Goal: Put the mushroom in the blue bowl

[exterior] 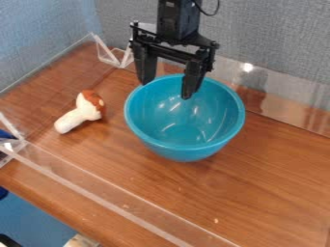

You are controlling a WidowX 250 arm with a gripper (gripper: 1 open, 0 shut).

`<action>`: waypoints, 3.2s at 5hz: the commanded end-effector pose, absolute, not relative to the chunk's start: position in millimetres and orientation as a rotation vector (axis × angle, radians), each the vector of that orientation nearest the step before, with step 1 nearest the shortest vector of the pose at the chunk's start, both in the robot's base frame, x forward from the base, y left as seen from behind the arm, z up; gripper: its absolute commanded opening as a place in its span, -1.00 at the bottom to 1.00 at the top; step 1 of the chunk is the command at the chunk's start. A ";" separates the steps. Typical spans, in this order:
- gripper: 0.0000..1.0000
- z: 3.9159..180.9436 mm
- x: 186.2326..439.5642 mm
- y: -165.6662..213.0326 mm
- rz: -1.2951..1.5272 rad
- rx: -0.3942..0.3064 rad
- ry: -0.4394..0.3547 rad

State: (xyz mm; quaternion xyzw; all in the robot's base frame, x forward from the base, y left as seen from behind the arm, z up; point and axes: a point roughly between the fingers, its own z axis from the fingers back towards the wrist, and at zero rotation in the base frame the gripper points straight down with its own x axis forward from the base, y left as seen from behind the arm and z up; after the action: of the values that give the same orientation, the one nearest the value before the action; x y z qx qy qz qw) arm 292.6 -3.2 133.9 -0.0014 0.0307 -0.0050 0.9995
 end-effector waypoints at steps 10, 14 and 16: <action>1.00 50.7 287.4 122.5 -0.102 -0.007 -0.076; -1.00 72.2 296.5 126.2 -0.161 -0.023 -0.075; -1.00 79.8 295.7 138.1 -0.272 -0.031 -0.096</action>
State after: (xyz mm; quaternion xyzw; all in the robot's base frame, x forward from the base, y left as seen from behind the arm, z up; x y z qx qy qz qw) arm 287.5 131.1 56.6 -0.0385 -0.0145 -0.1335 0.9902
